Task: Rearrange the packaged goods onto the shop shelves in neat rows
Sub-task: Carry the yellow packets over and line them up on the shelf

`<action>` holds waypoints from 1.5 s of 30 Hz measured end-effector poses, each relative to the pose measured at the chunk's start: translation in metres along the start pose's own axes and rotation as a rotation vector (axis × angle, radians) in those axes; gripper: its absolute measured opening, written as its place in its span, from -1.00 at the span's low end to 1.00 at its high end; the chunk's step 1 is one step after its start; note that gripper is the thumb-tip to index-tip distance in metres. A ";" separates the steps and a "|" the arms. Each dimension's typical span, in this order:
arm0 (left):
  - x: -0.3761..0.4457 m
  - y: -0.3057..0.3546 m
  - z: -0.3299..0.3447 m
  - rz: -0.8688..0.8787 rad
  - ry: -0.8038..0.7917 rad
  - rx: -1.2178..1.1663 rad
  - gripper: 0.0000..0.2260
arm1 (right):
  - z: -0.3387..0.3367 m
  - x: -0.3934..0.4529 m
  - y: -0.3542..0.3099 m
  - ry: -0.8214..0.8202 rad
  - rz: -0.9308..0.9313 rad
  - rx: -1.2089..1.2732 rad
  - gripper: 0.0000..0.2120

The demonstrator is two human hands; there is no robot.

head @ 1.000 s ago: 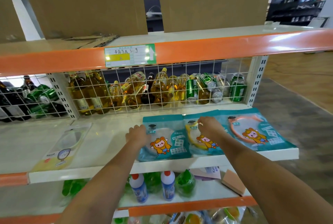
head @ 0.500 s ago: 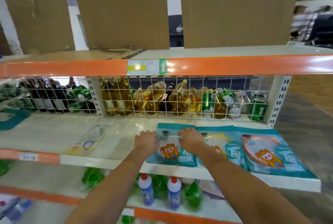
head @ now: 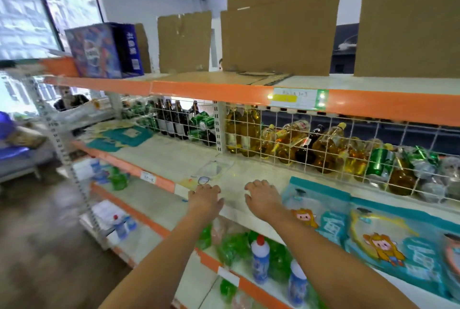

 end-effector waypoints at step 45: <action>0.080 -0.443 -0.060 -0.425 0.159 -0.110 -0.74 | 0.022 0.268 -0.393 0.020 -0.415 0.057 -0.68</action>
Point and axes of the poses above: each hand's wrist, its own x-axis towards the middle knuckle, its own z-axis out of the palm, y = z × x, the point moved 6 cm from there along x, towards the middle knuckle, and after that the axes turned 9 degrees about -x, right-handed, at the moved point
